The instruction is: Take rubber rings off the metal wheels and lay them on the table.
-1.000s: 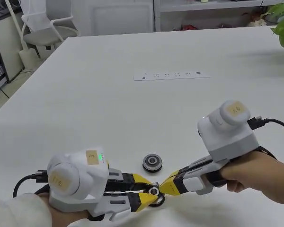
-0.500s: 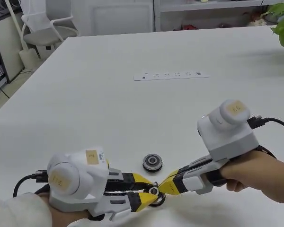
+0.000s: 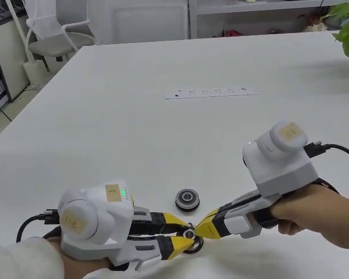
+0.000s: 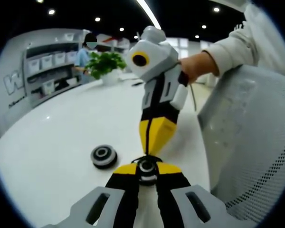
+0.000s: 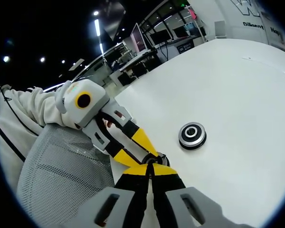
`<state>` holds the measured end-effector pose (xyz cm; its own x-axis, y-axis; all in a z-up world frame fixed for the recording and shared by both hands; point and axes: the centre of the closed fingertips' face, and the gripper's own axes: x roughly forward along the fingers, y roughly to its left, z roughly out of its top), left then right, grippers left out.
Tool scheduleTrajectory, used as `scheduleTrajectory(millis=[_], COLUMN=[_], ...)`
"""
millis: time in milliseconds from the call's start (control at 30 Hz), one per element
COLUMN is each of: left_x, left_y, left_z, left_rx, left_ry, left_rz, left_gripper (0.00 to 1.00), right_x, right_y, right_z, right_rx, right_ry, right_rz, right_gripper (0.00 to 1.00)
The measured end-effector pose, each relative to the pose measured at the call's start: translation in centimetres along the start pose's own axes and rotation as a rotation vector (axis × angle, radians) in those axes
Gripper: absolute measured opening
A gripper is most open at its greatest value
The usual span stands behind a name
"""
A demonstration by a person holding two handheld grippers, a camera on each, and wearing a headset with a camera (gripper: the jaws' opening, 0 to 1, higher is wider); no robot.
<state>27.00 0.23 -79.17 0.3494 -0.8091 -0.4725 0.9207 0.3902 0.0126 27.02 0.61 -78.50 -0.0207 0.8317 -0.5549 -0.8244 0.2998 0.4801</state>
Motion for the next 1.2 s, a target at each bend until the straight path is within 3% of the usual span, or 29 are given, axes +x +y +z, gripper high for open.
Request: scheduleTrajectory(millis=[67, 133, 167, 233, 500, 567, 900, 1200], left_x=[0.0, 0.0, 0.0, 0.0, 0.0, 0.0, -0.1, -0.8], left_y=[0.0, 0.1, 0.1, 0.1, 0.1, 0.2, 0.2, 0.2], left_z=[0.0, 0.0, 0.0, 0.0, 0.1, 0.2, 0.1, 0.5], left_rx=[-0.001, -0.006, -0.007, -0.004, -0.008, -0.07, -0.069, -0.062], left_ry=[0.0, -0.001, -0.001, -0.001, 0.0, -0.001, 0.036, 0.033], left_rz=[0.0, 0.007, 0.006, 0.005, 0.007, 0.009, -0.006, -0.009], left_gripper=[0.14, 0.14, 0.14, 0.14, 0.14, 0.14, 0.15, 0.17], right_x=[-0.3, -0.7, -0.4, -0.5, -0.3, -0.3, -0.3, -0.7], right_y=[0.9, 0.4, 0.1, 0.2, -0.2, -0.4, -0.8, -0.9], right_z=[1.9, 1.7, 1.4, 1.3, 0.8, 0.6, 0.3, 0.3], right_rx=[0.033, 0.036, -0.03, 0.007, 0.009, 0.009, 0.026, 0.04], right_ry=[-0.097, -0.061, -0.056, -0.051, -0.035, -0.027, -0.018, -0.018], right_rz=[0.053, 0.018, -0.007, 0.011, -0.008, -0.016, -0.035, -0.034], right_gripper=[0.0, 0.0, 0.0, 0.0, 0.0, 0.0, 0.0, 0.0])
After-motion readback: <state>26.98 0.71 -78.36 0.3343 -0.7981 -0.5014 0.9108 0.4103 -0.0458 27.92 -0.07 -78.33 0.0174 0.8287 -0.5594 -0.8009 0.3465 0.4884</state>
